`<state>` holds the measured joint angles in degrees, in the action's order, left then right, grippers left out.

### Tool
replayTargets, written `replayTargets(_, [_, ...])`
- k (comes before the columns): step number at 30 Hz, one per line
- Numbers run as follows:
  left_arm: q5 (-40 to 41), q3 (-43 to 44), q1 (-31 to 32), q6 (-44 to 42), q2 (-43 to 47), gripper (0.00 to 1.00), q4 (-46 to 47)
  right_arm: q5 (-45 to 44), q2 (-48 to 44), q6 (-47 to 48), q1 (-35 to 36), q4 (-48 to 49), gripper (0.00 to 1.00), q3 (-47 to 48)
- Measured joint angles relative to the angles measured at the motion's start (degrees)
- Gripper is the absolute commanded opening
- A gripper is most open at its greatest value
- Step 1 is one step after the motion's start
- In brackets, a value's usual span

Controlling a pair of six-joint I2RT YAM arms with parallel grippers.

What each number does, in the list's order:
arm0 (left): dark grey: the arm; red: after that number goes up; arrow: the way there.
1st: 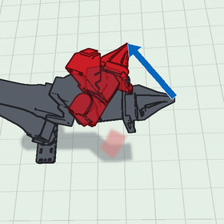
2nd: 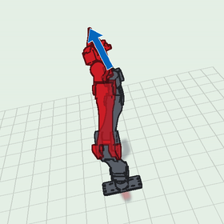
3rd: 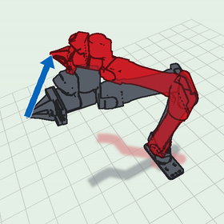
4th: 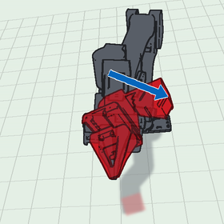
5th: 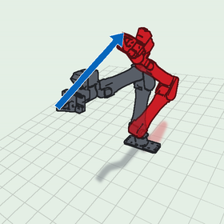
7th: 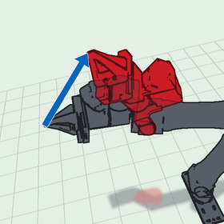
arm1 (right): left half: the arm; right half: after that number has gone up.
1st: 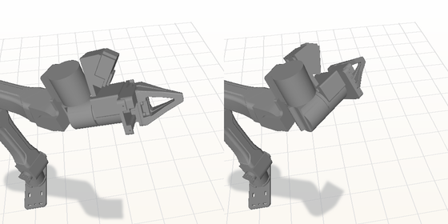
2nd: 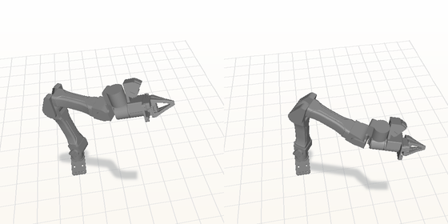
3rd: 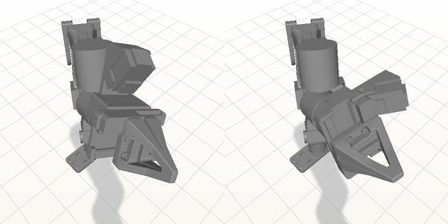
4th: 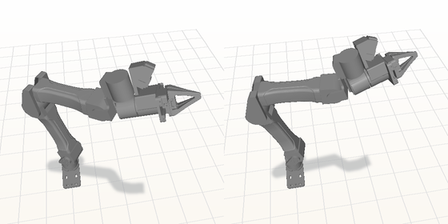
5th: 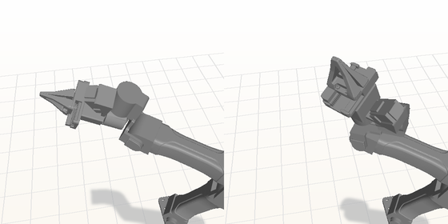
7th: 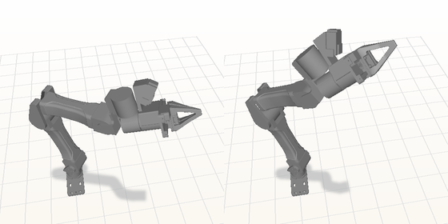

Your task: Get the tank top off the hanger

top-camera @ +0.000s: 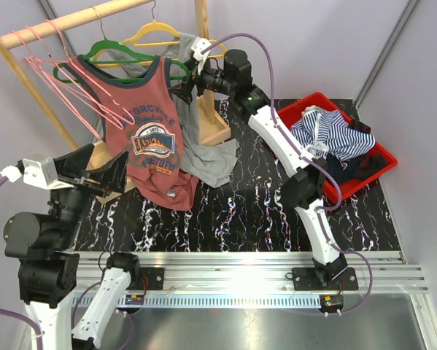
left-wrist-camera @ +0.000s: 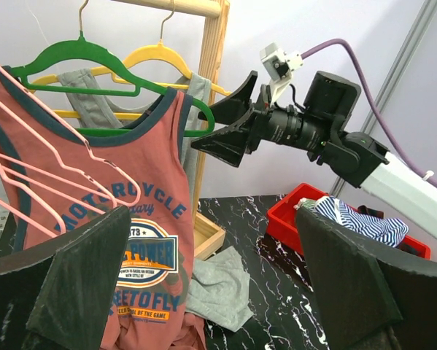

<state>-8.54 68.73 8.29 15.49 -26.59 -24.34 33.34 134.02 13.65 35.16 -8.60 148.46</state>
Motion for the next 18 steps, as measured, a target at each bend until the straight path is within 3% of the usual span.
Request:
replayTargets(10, [0.0,0.0,0.0,0.5,0.0,0.99,0.0,0.7,-0.1,-0.4,-0.2,5.2,0.93,-2.0])
replayTargets(18, [0.2,-1.0,0.0,0.9,0.2,0.99,0.1,10.1,-6.8,-0.6,-2.5,16.1,0.94,-19.6])
